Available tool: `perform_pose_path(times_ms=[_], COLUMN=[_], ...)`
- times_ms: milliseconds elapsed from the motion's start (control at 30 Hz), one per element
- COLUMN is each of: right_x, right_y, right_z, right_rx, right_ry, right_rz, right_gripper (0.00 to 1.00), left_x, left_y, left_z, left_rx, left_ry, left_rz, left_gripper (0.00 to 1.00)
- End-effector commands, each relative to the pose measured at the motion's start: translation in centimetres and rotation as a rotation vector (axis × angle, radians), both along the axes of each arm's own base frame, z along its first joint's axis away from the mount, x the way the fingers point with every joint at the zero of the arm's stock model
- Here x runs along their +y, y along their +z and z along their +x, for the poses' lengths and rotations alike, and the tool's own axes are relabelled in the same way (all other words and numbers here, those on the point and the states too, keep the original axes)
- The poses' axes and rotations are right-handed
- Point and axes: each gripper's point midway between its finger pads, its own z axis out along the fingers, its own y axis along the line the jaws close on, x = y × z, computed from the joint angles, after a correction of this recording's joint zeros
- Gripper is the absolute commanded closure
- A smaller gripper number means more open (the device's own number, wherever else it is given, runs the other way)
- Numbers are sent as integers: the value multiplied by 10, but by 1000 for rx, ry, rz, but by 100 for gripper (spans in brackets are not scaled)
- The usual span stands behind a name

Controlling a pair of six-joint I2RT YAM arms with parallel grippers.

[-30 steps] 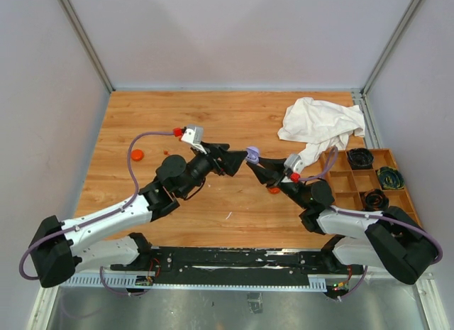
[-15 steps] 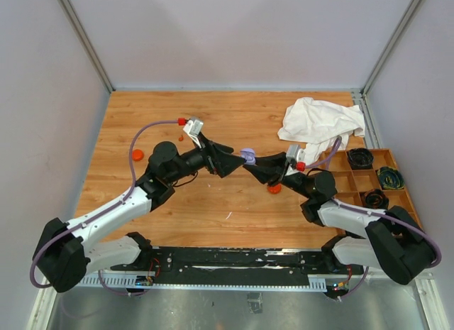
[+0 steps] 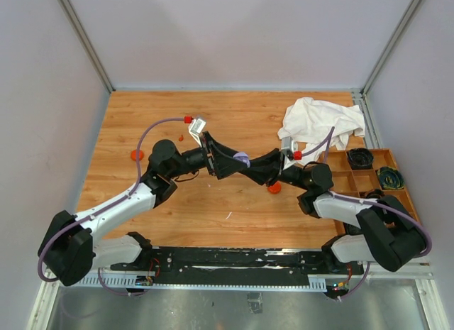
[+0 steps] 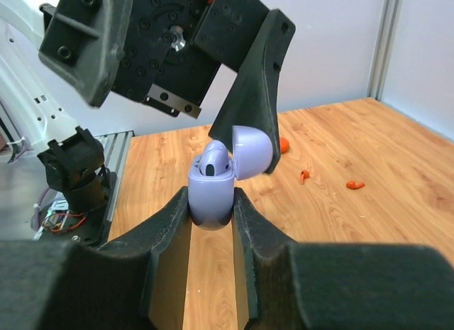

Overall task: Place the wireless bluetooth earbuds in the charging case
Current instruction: Close the charging case, then place the charging case at the center of the board.

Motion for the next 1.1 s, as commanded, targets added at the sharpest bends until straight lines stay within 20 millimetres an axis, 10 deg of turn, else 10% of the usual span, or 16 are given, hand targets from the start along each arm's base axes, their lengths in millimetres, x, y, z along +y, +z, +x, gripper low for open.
perform_pose_path(times_ms=[0, 433, 733, 1067], right_x=[-1, -10, -31, -74], right_y=[13, -17, -97, -144], right_z=[-2, 12, 22, 24], right_rx=[-23, 177, 509, 686], right_ry=[49, 7, -181, -396], right_rz=[24, -7, -290, -558], right_gripper=[88, 88, 88, 86], left_x=[6, 26, 103, 172], left_y=[21, 0, -71, -136], left_z=[-12, 16, 74, 87], left_rx=[-41, -36, 81, 156], left_ry=[-75, 126, 685, 1027], left_rz=[-86, 29, 294, 516], left_gripper=[13, 12, 1, 1])
